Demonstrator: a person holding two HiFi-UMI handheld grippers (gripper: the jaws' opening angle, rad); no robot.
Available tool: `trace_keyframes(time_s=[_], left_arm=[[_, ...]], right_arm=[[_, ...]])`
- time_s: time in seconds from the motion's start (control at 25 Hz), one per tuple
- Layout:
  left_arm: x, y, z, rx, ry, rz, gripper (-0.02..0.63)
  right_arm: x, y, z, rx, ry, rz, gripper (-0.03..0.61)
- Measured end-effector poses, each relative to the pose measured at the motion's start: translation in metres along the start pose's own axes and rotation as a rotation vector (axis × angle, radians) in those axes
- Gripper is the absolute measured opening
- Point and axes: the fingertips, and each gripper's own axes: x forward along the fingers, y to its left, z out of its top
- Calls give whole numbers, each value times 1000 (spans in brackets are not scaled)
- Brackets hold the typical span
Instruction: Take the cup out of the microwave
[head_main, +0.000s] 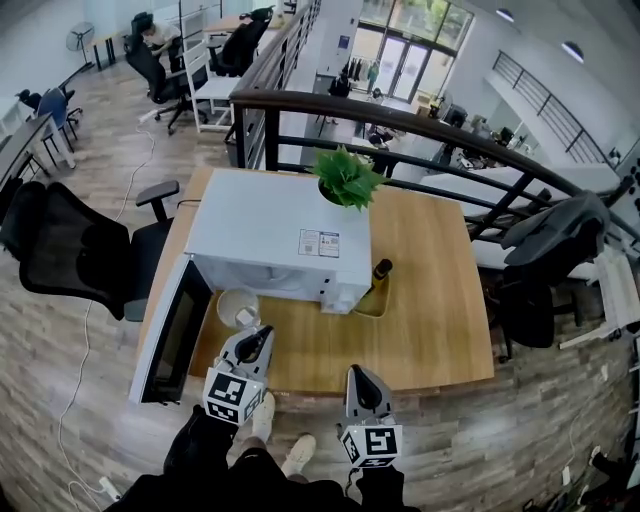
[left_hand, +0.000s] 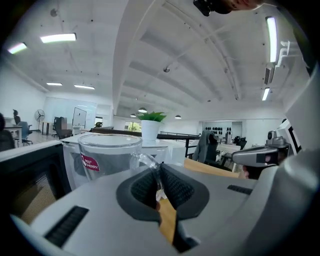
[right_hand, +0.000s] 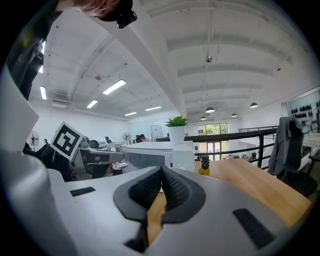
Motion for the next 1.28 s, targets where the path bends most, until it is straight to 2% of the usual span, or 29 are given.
trace_keyframes(time_s=[0.36, 0.6, 1.0, 1.28], left_arm=[[-64, -39, 41, 43, -74, 63, 25], [-103, -64, 55, 53, -114, 97, 25], [-162, -96, 56, 57, -144, 155, 25], [-197, -110, 42, 62, -127, 178, 25]], right_arm=[[-46, 13, 31, -40, -79, 58, 15], [-74, 22, 43, -63, -117, 102, 15], [-109, 36, 47, -95, -150, 163, 15], [-124, 49, 41, -102, -156, 190, 15]])
